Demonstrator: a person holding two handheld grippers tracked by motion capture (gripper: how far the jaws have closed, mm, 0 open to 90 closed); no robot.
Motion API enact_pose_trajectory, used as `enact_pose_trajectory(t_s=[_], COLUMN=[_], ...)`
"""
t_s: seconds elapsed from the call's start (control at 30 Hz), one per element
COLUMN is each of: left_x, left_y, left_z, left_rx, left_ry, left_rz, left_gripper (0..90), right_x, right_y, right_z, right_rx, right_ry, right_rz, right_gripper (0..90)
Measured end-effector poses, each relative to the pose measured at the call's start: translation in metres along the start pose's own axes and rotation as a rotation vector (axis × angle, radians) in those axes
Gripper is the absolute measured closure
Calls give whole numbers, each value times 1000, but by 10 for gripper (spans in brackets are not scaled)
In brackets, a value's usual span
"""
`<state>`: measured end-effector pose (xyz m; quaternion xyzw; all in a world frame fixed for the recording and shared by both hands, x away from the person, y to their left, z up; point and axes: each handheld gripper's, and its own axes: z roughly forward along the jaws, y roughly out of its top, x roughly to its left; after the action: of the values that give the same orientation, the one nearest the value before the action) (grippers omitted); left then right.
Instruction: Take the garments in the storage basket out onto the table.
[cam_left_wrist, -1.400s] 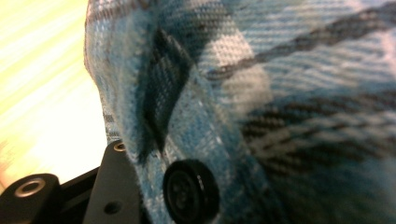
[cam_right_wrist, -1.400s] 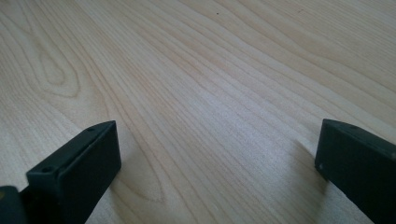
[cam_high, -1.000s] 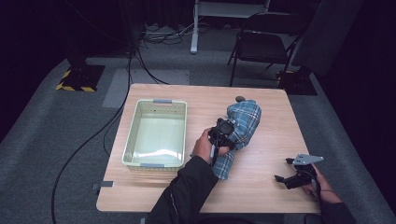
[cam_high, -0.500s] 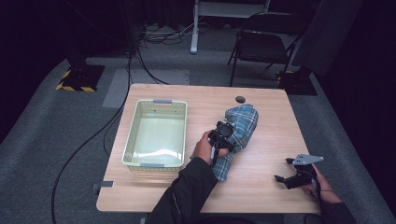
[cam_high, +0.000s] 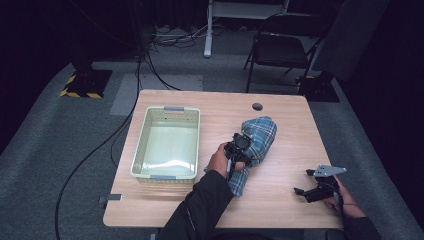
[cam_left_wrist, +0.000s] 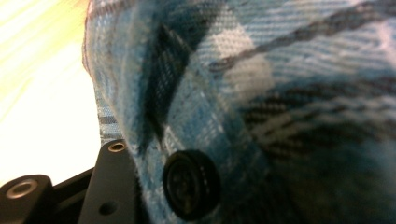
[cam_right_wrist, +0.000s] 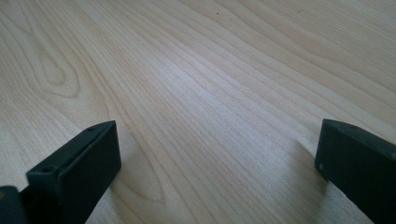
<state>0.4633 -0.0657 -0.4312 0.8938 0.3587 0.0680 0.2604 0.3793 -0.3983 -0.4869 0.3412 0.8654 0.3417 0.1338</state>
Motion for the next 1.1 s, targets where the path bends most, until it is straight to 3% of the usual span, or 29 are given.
enact_pose_trajectory(t_s=[0.67,1.1], left_x=[-14,-14], left_y=[0,1], left_z=[14,15], left_rx=[33,31], left_ry=[35,40], left_rz=[34,32], left_gripper=[418,403], right_x=[0,0], right_y=[0,0], right_z=[0,0], right_rx=[0,0], right_ry=[0,0], right_rz=[0,0], right_gripper=[2,2])
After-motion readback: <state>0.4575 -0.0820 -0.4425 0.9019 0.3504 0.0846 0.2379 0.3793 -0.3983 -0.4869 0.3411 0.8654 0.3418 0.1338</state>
